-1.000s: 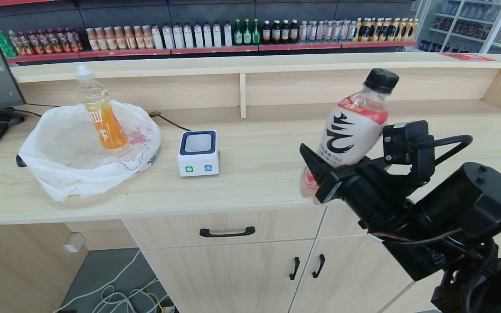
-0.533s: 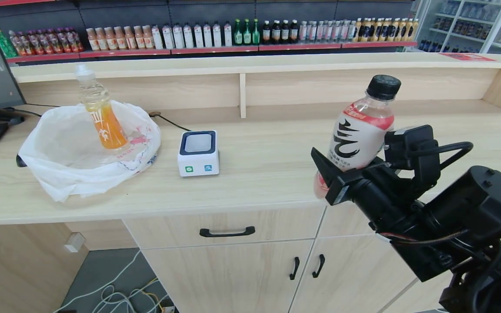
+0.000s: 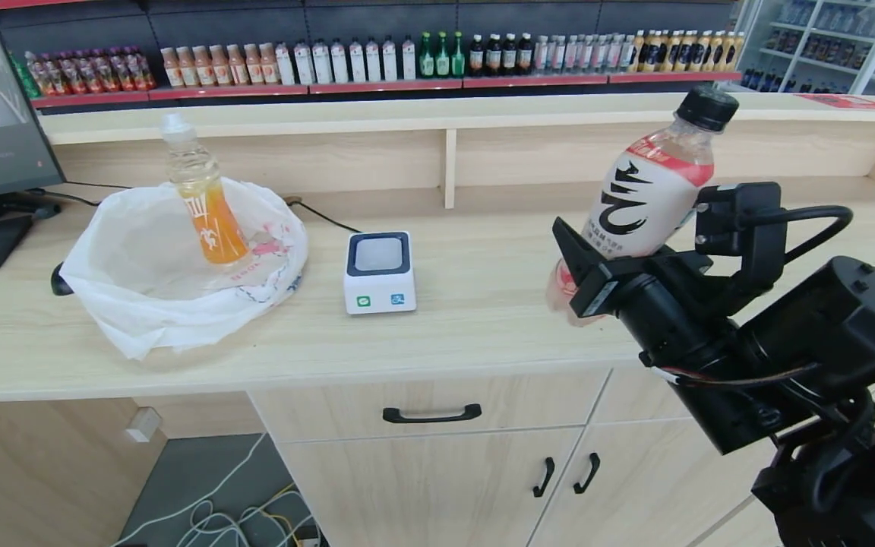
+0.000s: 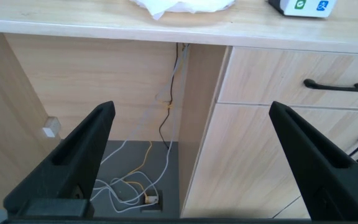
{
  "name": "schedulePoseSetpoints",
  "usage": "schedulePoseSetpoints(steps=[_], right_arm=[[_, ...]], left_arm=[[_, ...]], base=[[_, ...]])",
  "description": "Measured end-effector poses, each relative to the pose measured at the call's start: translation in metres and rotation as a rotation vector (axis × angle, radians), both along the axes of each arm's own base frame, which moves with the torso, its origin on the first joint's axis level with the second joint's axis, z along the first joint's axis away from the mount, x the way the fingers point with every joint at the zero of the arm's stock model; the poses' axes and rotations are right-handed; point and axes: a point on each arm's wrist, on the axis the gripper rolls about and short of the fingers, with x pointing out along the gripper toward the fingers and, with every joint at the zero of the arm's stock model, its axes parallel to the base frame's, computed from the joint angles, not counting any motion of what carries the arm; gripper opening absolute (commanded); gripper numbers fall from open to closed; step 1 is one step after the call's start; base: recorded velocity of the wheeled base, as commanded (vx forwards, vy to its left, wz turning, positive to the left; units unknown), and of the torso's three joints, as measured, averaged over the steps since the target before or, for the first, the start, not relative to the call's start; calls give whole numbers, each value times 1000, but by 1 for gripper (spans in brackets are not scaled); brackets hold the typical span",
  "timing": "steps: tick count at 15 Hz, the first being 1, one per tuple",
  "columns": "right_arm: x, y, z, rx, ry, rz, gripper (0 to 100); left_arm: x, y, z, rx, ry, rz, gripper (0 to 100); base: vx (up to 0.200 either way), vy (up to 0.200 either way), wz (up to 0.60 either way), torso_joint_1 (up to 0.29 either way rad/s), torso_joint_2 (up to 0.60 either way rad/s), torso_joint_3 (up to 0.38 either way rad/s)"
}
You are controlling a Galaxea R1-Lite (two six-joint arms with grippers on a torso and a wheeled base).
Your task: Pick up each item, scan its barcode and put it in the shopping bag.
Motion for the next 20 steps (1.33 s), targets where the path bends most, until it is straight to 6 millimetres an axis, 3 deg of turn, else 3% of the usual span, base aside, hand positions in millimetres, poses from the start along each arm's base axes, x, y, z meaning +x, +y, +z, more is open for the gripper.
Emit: schedulePoseSetpoints(steps=[16,20], right_arm=[[6,1,7,29,-22,-4,0],[7,2,9,32,-30,-1,0]], left_arm=[[0,0,0,-9,0,1,100],[0,0,0,-2,0,1,100]], base=[[0,200,0,1,3,3],[0,0,0,0,0,0]])
